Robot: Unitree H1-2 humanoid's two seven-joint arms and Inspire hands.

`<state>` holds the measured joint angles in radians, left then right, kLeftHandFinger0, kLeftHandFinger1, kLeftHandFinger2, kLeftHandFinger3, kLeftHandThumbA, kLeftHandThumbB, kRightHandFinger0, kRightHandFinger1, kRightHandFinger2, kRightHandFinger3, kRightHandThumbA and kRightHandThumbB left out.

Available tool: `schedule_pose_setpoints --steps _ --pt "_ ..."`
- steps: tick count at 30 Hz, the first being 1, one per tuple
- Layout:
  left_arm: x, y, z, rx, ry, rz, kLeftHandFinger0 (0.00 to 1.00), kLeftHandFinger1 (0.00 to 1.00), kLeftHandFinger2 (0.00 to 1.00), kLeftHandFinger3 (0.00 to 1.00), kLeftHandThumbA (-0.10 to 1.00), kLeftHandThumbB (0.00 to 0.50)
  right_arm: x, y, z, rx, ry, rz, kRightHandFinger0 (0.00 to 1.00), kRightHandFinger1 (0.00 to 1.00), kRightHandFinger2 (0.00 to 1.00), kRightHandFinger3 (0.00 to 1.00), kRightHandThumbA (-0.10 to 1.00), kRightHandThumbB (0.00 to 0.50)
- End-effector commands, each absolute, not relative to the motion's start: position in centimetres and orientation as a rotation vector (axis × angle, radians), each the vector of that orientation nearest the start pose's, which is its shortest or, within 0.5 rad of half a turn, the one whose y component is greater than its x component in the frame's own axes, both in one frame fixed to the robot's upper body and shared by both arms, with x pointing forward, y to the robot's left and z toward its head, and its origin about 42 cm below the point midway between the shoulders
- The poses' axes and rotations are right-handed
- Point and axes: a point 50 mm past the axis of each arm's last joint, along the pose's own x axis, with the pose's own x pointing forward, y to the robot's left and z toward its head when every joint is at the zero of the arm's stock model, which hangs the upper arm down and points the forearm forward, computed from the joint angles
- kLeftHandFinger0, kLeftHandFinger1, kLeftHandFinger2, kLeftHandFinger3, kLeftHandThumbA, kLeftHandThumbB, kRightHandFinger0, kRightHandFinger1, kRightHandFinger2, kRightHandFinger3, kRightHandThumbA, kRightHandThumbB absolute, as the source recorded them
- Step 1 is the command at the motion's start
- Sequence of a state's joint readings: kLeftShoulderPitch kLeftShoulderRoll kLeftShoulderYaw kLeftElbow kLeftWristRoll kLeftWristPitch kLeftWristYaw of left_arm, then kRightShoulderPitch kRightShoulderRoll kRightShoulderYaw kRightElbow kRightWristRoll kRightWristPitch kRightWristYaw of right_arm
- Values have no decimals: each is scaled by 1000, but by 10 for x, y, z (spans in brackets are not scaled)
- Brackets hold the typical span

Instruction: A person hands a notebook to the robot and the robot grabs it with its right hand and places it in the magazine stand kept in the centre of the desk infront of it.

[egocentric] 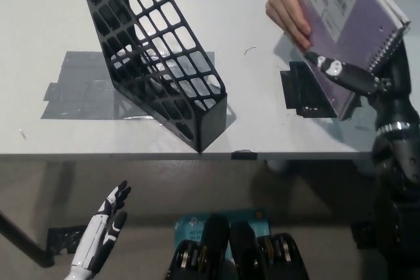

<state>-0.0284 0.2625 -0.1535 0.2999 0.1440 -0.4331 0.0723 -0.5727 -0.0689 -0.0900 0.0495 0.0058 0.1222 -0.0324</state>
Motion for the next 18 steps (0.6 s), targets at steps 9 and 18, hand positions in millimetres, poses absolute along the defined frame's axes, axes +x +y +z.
schedule_pose_setpoints --steps 9,18 --pt "281 274 62 396 -215 -136 1000 1000 1000 1000 1000 500 499 -184 292 175 -271 126 1000 1000 1000 1000 1000 395" --pt "284 275 65 398 -223 -139 1000 1000 1000 1000 1000 500 503 -181 284 59 -221 -29 0 0 0 0 1000 27"
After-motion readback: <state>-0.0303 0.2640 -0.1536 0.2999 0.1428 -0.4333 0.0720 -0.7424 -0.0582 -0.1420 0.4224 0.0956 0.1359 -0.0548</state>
